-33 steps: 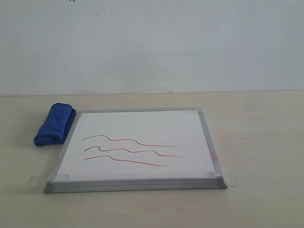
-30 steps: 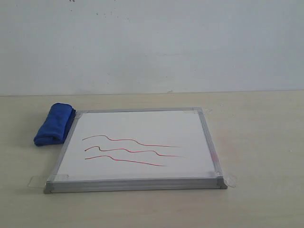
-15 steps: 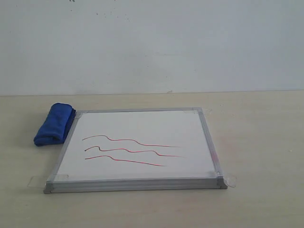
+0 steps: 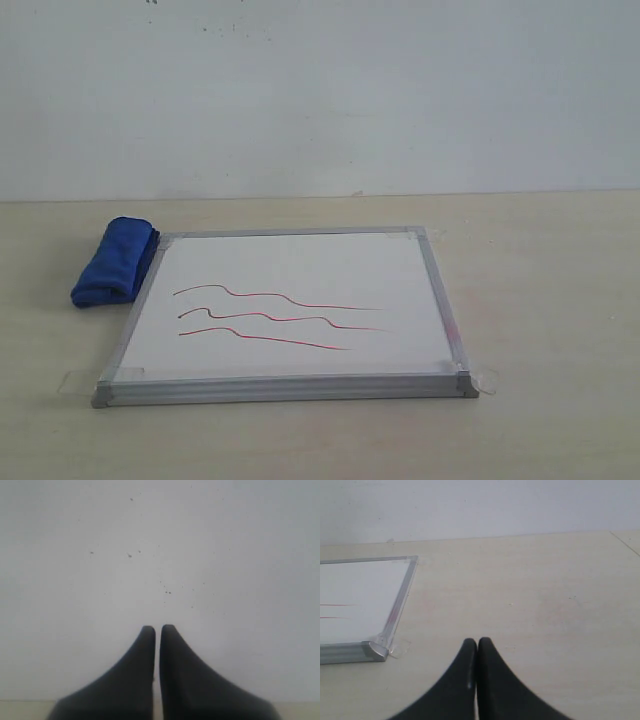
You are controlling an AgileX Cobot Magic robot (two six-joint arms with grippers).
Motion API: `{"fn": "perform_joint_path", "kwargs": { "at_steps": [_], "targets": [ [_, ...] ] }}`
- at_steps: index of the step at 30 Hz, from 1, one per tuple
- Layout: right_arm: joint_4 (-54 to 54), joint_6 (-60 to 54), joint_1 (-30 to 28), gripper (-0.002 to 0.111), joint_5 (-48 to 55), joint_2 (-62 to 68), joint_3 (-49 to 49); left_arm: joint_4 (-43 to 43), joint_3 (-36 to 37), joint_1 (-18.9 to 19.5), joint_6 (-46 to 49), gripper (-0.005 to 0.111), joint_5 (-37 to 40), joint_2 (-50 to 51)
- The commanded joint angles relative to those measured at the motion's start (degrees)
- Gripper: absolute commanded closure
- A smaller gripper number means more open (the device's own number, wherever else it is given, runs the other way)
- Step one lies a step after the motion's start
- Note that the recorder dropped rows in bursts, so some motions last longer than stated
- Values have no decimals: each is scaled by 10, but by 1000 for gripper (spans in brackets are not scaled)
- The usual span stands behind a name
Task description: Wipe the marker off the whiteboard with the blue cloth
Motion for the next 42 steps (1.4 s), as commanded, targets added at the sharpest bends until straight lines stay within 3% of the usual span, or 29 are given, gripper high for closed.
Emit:
{"fn": "perform_joint_path", "kwargs": {
  "at_steps": [1,5,8,28,35,42],
  "targets": [
    [0,-1,-3,108,-2,-2,0,-1,-20,-4,2,103,-30,47],
    [0,-1,-3,108,-2,-2,0,-1,-20,-4,2,103,-132,56],
    [0,-1,-3,108,-2,-2,0,-1,-20,-4,2,103,-159,53],
    [0,-1,-3,108,-2,-2,0,-1,-19,-4,2,103,-141,53],
    [0,-1,-3,108,-2,-2,0,-1,-26,-4,2,103,-94,109],
    [0,-1,-3,108,-2,-2,0,-1,-152,-4,-25,103,87,273]
  ]
}}
